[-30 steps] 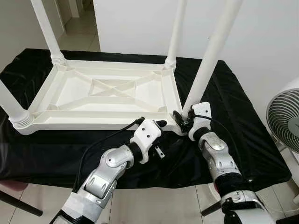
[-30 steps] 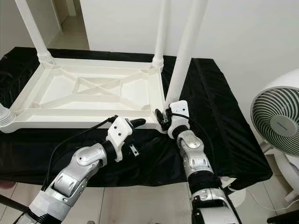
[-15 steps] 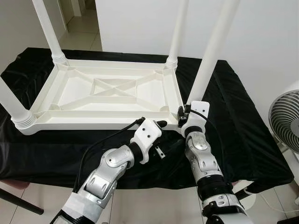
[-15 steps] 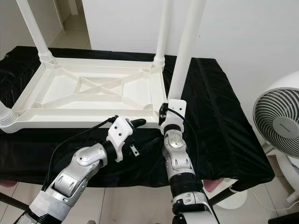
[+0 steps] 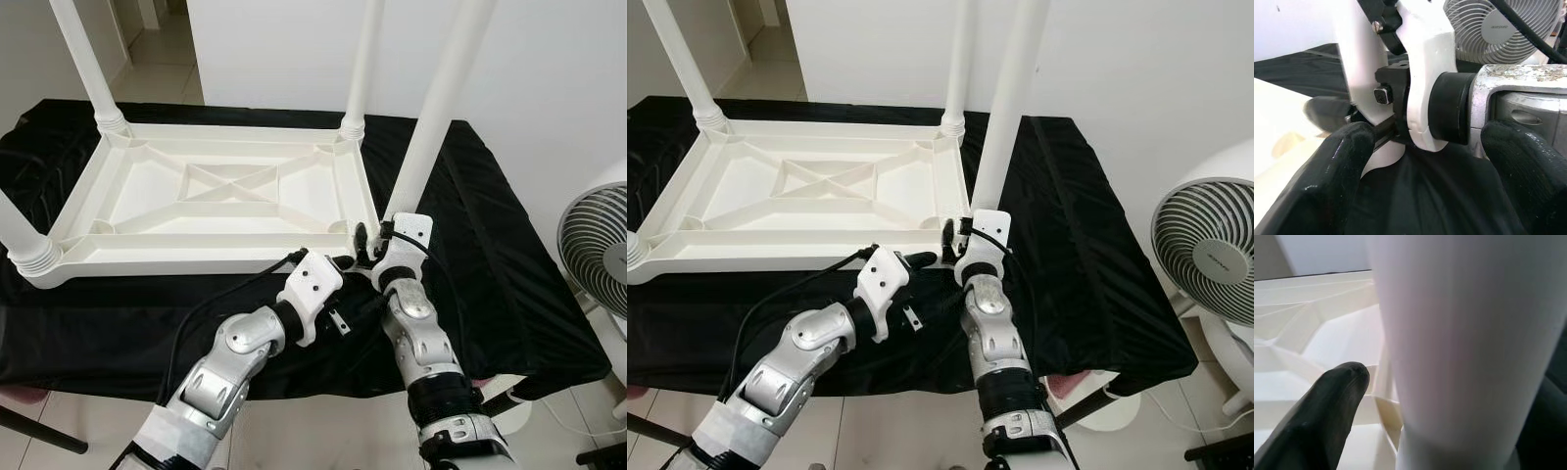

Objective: Building children table

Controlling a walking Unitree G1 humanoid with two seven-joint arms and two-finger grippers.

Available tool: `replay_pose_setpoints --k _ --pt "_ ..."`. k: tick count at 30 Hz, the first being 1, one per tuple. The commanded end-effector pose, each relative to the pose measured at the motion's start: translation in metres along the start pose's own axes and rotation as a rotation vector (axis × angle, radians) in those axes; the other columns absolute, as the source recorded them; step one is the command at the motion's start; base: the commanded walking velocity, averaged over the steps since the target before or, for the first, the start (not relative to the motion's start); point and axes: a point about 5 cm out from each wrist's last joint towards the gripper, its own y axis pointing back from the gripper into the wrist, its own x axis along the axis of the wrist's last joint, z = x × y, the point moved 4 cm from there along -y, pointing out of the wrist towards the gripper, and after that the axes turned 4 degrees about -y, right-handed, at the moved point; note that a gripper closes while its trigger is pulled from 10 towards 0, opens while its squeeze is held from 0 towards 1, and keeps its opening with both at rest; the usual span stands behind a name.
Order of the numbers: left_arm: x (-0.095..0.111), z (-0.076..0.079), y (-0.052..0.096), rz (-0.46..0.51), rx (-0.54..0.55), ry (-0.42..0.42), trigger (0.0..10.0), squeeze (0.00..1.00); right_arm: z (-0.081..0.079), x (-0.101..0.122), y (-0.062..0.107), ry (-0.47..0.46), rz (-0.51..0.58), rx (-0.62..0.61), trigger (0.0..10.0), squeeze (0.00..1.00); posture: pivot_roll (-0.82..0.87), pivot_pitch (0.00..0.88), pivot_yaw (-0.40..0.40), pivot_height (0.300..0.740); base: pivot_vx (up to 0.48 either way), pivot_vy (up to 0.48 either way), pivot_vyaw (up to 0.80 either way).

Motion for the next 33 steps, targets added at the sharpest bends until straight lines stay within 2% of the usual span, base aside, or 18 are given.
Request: replay_pose_setpoints --k 1,4,5,13,19,30,31,32,33 --pt "0.001 0.004 0.0 -0.001 -0.031 -0.002 10.0 0.0 -0.01 0.004 0.001 0.001 0.001 0.094 10.0 1.0 0.08 0.057 -0.041 0.74 0.0 0.0 0.0" --pt "0.001 0.004 0.0 -0.002 -0.032 -0.002 10.0 0.0 -0.01 0.008 0.001 0.026 0.005 0.156 10.0 1.0 0.07 0.057 -0.04 0.74 0.0 0.0 0.0" --pt "0.001 0.004 0.0 -0.003 -0.033 -0.002 10.0 0.0 -0.007 0.012 0.002 0.049 0.012 0.194 10.0 0.0 0.07 0.057 -0.038 0.74 0.0 0.0 0.0" --pt "0.001 0.005 0.001 -0.003 -0.033 -0.001 10.0 0.0 0.006 0.019 0.005 0.119 0.003 0.348 10.0 0.0 0.07 0.057 -0.038 0.74 0.0 0.0 0.0" --pt "0.001 0.005 0.001 -0.005 -0.035 -0.001 10.0 0.0 0.015 0.011 0.005 0.178 -0.054 0.476 10.0 0.0 0.08 0.058 -0.036 0.74 0.0 0.0 0.0" --pt "0.0 0.005 0.003 -0.012 -0.033 -0.003 10.0 0.0 0.017 0.004 -0.002 0.187 -0.089 0.556 10.0 0.0 0.1 0.054 -0.037 0.74 0.0 0.0 0.0" --pt "0.0 0.004 0.004 -0.013 -0.032 -0.003 10.0 0.0 0.018 0.003 -0.003 0.191 -0.094 0.56 9.2 0.0 0.1 0.053 -0.037 0.74 0.0 0.0 0.0" --pt "0.0 0.004 0.004 -0.013 -0.031 -0.004 10.0 0.0 0.018 0.003 -0.004 0.193 -0.098 0.561 9.2 0.0 0.1 0.053 -0.037 0.74 0.0 0.0 0.0" --pt "0.0 0.004 0.004 -0.014 -0.03 -0.004 10.0 0.0 0.019 0.002 -0.005 0.194 -0.102 0.562 7.9 0.0 0.1 0.052 -0.039 0.74 0.0 0.0 0.0"
